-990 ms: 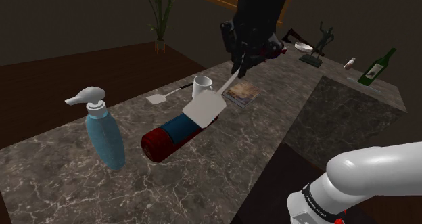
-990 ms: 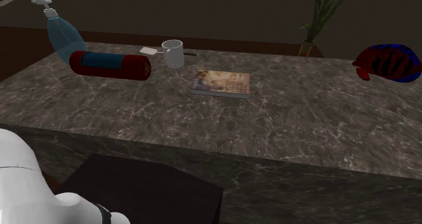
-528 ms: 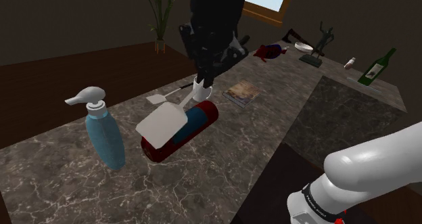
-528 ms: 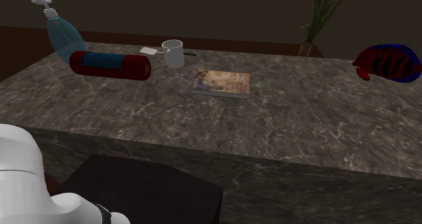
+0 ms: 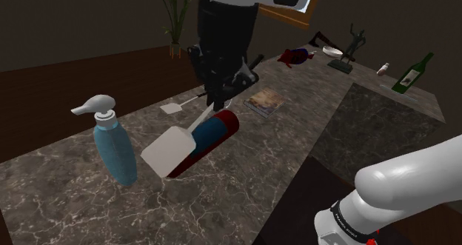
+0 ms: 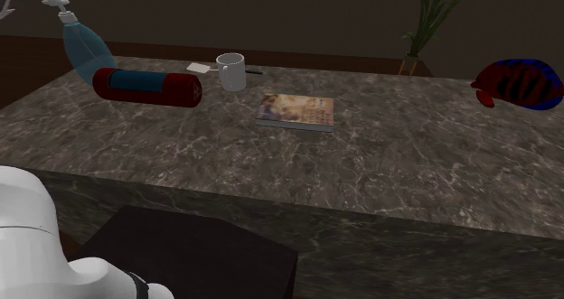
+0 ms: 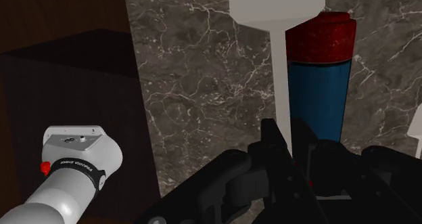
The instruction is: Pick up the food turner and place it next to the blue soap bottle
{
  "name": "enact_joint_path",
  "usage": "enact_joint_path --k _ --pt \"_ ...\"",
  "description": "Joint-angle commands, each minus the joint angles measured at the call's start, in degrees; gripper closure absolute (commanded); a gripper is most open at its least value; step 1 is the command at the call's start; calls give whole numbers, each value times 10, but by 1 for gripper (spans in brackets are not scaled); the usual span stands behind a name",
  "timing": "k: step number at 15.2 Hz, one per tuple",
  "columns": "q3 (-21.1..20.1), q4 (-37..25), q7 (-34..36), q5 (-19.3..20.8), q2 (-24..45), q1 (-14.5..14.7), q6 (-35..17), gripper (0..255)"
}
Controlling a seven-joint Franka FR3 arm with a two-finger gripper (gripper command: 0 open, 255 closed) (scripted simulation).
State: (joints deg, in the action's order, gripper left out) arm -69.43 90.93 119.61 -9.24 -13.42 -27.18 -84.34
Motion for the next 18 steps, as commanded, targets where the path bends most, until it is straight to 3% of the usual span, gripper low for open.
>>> enact_joint_path --k 1,18 --pt "10 22 -6 -8 -10 7 -16 255" --pt "25 173 -28 -43 -48 34 -144 255"
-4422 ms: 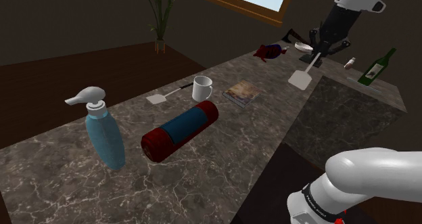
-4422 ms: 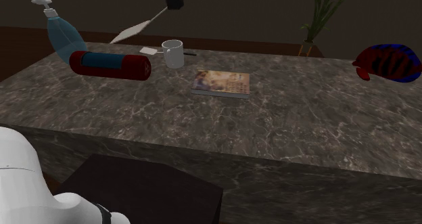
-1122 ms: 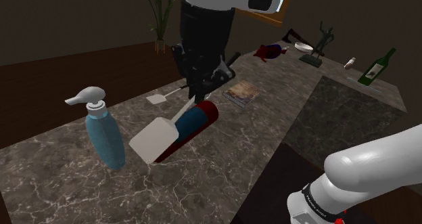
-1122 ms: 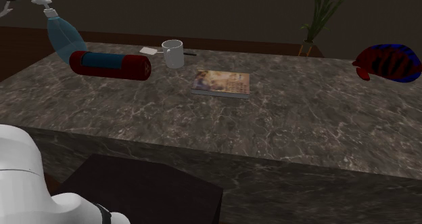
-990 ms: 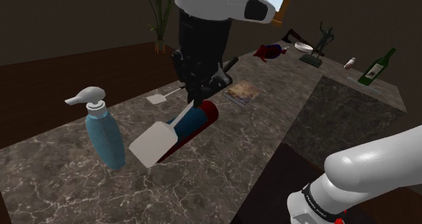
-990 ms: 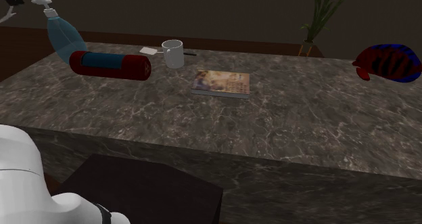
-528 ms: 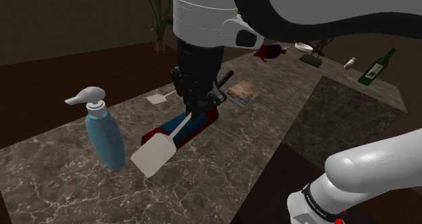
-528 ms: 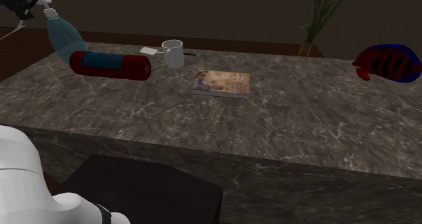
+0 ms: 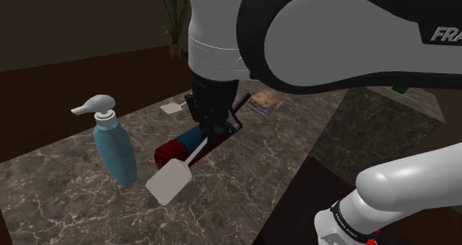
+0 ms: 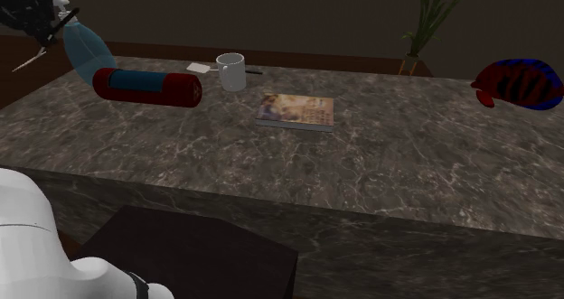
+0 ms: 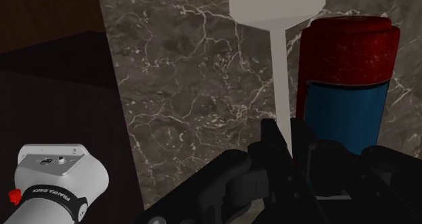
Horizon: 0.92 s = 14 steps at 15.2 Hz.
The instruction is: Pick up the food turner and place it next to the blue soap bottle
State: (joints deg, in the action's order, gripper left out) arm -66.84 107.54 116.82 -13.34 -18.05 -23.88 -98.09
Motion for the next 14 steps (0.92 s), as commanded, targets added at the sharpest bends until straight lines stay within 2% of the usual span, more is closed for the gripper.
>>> enact_joint_path --k 1,14 --pt "-2 14 0 -2 -2 1 -14 255" --pt "-44 101 9 1 14 -13 -115 255"
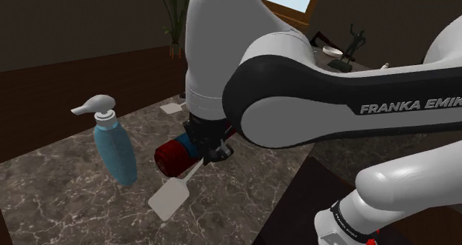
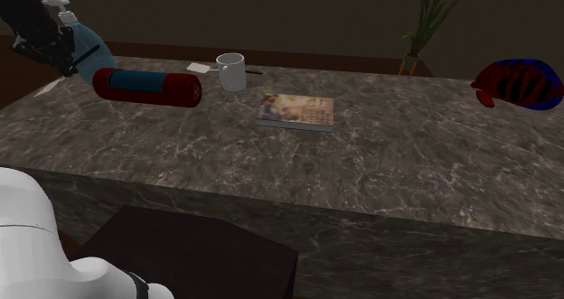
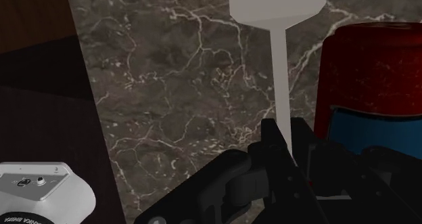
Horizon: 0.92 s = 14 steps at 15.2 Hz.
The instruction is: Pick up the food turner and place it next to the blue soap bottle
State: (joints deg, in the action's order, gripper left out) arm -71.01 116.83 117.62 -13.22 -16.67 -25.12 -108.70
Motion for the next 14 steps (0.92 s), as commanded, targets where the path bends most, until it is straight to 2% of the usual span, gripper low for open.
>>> enact_joint_path --k 1,9,14 --pt "-8 14 2 1 3 -3 -16 255" --pt "-64 56 22 22 34 -40 -82 255" --pt "-127 79 44 48 63 -90 -123 255"
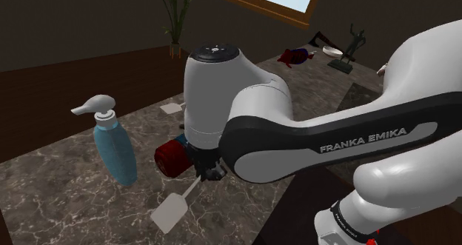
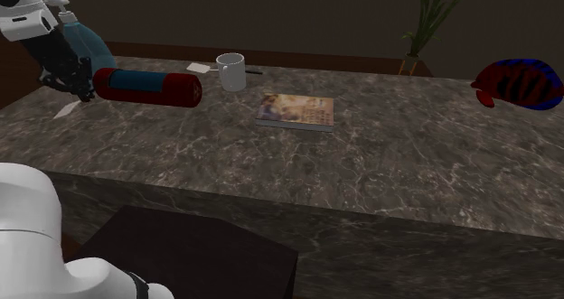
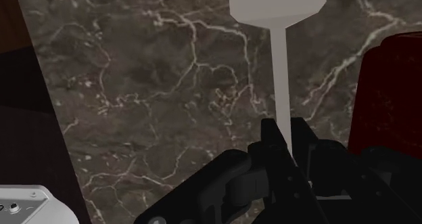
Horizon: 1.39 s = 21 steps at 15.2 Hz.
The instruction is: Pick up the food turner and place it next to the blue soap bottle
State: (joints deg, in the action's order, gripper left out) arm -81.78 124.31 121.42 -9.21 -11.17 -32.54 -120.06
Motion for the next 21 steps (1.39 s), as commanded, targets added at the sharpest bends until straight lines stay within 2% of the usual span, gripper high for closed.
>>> enact_joint_path --k 1,4,8,16,17,21 --pt "-37 8 11 14 15 -32 -18 255" --pt "-109 20 18 21 23 -100 -41 255" --pt "-188 33 -8 -17 -8 -180 -69 255" --pt "-187 33 -9 -18 -9 -179 -69 255" --pt "-187 33 -9 -18 -9 -179 -69 0" --pt "-188 33 -10 -19 -9 -180 -69 0"
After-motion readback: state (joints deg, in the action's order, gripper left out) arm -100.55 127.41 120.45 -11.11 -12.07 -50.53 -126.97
